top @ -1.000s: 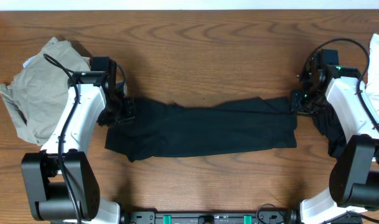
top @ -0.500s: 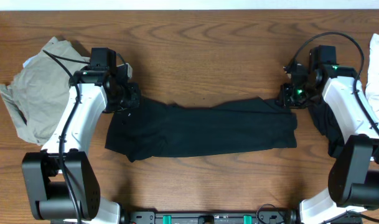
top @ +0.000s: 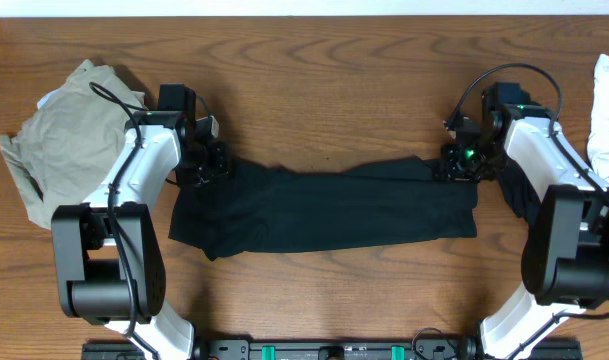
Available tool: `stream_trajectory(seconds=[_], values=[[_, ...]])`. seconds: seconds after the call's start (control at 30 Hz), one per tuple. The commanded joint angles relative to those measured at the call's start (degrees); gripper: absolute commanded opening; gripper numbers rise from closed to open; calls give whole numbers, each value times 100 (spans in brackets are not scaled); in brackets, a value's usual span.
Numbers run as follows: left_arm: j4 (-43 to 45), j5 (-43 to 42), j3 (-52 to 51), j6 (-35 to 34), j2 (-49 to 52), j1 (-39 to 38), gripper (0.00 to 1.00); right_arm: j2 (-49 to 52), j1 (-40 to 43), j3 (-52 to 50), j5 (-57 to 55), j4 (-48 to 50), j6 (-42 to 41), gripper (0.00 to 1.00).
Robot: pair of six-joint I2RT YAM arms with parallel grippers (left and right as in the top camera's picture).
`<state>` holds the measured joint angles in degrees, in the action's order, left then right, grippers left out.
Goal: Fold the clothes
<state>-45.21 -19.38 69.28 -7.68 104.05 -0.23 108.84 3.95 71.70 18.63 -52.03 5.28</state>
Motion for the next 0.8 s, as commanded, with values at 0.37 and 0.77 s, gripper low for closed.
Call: stream_trajectory(seconds=[0.37, 0.77], values=[[-59, -57, -136, -4, 83, -11, 44, 476, -26, -256, 85, -66, 79, 15], [-160, -72, -136, -4, 107, -11, 14, 476, -26, -256, 85, -63, 79, 14]])
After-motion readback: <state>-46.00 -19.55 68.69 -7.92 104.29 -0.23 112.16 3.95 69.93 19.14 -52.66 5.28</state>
